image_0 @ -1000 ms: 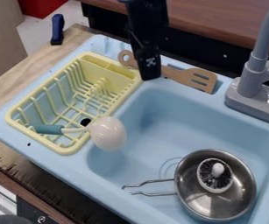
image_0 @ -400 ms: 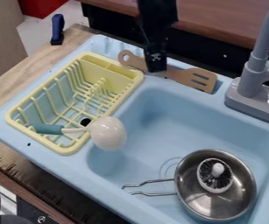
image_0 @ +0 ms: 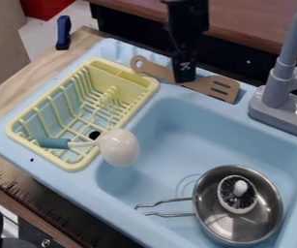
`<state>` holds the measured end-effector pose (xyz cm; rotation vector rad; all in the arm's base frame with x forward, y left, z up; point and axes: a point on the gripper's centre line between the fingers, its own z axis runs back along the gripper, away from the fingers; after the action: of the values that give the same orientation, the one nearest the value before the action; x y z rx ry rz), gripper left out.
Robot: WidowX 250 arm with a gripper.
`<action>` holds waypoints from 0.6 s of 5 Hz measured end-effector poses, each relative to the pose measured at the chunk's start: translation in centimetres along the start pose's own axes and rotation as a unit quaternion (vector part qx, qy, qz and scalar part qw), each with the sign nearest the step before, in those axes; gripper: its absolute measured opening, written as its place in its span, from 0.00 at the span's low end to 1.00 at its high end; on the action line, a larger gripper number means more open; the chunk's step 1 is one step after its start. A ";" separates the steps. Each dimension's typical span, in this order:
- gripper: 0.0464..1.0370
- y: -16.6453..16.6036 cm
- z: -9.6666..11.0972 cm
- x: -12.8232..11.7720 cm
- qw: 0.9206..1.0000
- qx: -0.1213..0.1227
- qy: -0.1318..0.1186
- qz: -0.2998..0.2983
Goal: Move the wooden spatula and put in the silver pot on the rights side
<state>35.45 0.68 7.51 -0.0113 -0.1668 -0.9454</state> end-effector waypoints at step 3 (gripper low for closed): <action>0.96 -1.6 -1.6 0.2 0.997 -0.010 -0.024 -0.074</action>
<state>34.48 -0.58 5.81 -0.0404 -0.2041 -1.0950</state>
